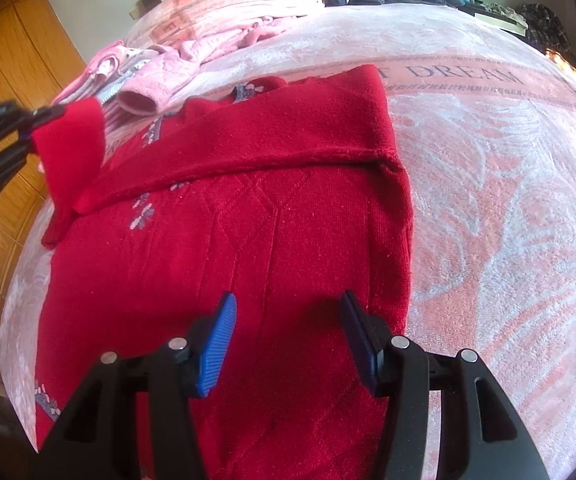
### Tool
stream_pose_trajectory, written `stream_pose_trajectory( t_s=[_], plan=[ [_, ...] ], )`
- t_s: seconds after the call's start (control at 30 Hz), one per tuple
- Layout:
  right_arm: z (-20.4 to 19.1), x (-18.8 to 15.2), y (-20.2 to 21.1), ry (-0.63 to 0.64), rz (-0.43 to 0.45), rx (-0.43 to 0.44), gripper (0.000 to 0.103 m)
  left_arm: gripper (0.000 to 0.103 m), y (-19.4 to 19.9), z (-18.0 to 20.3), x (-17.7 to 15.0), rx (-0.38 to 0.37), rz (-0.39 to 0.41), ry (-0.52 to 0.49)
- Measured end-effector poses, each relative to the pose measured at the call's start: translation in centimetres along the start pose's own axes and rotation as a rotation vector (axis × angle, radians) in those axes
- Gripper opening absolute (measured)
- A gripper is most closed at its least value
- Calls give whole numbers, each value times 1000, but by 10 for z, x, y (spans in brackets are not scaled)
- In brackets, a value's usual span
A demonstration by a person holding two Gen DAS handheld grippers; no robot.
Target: Fold small clothes
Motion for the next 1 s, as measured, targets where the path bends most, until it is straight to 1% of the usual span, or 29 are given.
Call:
stream_pose_trajectory(
  t_s=[0.13, 0.17, 0.27, 0.4, 0.47, 0.57, 0.6, 0.67, 0.73, 0.77, 0.83, 0.9, 0.93, 1.0],
  plan=[
    [1, -1, -1, -2, -7, 5, 55, 3, -28, 25, -24, 7, -41, -51],
    [1, -1, -2, -3, -8, 7, 55, 3, -35, 28, -25, 7, -51, -55],
    [3, -1, -3, -9, -7, 16, 55, 3, -58, 36, -37, 5, -97, -54],
    [3, -2, -4, -11, -8, 18, 55, 3, -86, 41, -57, 23, -145, -74],
    [3, -2, -5, -6, -9, 15, 56, 4, -101, 39, -68, 20, -195, -64],
    [2, -3, -6, 0, -10, 10, 56, 6, -125, 29, -90, 20, -313, -54],
    [1, -3, -7, 1, -10, 10, 56, 7, -129, 27, -95, 12, -331, -51],
    [1, -3, -7, 2, -10, 11, 57, 8, -124, 21, -95, -4, -328, -31],
    [1, -4, -8, 1, -9, 15, 57, 9, -110, 15, -94, -16, -329, -14],
    [1, -4, -9, 1, -9, 15, 58, 12, -100, 11, -94, -19, -320, -19],
    [1, -4, -9, 7, -10, 9, 58, 13, -73, 0, -91, -9, -277, -53],
    [0, -4, -9, 5, -9, 5, 58, 13, -50, -17, -81, 25, -217, -84],
    [0, -4, -9, 7, -11, 2, 58, 15, -36, -32, -72, 57, -178, -92],
    [-1, -3, -9, 6, -11, -5, 58, 19, -24, -64, -51, 128, -131, -100]
  ],
)
Point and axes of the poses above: each gripper's, at about its wrist camera, not at the fingertips, and y roughly against the way its jaws point, z to its right, x to its top, the point moved 10 cm from there along -y, roughly the way its jaws point, and after that the axes turned 12 degrees about x, right-handed, at the moved point
